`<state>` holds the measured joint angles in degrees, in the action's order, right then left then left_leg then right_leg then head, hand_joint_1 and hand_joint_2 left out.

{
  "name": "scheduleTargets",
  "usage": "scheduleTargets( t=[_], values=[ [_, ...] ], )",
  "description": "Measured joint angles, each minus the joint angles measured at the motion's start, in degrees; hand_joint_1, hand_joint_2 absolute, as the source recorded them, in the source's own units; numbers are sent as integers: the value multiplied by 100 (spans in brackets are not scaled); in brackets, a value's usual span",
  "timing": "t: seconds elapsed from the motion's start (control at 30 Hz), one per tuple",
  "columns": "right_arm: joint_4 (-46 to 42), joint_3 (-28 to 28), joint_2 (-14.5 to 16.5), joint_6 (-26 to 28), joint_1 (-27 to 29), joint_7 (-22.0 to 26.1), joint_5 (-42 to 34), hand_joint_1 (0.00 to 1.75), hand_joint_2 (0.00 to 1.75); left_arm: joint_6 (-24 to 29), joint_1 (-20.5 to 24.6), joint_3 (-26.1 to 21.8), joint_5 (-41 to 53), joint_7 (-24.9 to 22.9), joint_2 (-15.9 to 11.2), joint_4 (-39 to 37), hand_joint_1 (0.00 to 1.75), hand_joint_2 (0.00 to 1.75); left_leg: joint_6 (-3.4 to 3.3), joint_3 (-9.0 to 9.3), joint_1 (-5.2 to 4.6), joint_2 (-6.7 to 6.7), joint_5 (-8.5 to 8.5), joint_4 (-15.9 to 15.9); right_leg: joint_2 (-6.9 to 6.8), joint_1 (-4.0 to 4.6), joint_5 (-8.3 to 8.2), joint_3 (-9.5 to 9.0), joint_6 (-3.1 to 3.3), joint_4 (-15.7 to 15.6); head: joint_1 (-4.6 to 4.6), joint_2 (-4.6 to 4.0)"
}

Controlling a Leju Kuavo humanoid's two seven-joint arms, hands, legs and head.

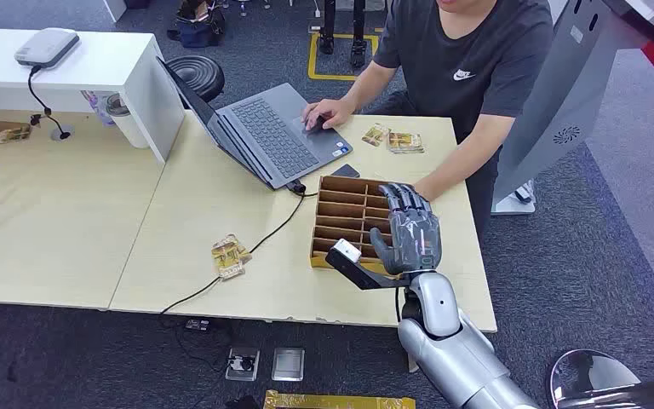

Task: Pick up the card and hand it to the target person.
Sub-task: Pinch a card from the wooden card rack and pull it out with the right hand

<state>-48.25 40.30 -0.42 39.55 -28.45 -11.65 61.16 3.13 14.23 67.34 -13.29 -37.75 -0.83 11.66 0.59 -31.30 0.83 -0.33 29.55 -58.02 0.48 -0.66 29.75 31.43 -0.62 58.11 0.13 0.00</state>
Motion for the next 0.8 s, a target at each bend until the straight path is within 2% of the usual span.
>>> scheduleTargets(
  t=[0.2,0.37,0.53,0.8],
  values=[
    [14,22,0,-58,0,0,0,60,175,0,0,0,2,0,0,1,0,0,0,0,0,0,0,0,0,0,0,0,0,0,2,0],
    [41,52,1,-97,0,11,-8,53,175,4,0,0,2,0,0,1,0,0,0,0,0,0,0,0,0,0,0,0,0,0,2,0],
    [93,69,8,-109,-9,58,-37,62,175,41,-1,0,-2,3,0,1,0,0,0,-1,0,-1,0,0,0,0,0,-1,0,0,2,0],
    [313,115,125,-193,-208,89,-63,62,175,111,-2,-2,-22,3,0,1,0,0,0,0,0,-1,0,0,0,0,0,-1,0,1,1,0]
  ],
)
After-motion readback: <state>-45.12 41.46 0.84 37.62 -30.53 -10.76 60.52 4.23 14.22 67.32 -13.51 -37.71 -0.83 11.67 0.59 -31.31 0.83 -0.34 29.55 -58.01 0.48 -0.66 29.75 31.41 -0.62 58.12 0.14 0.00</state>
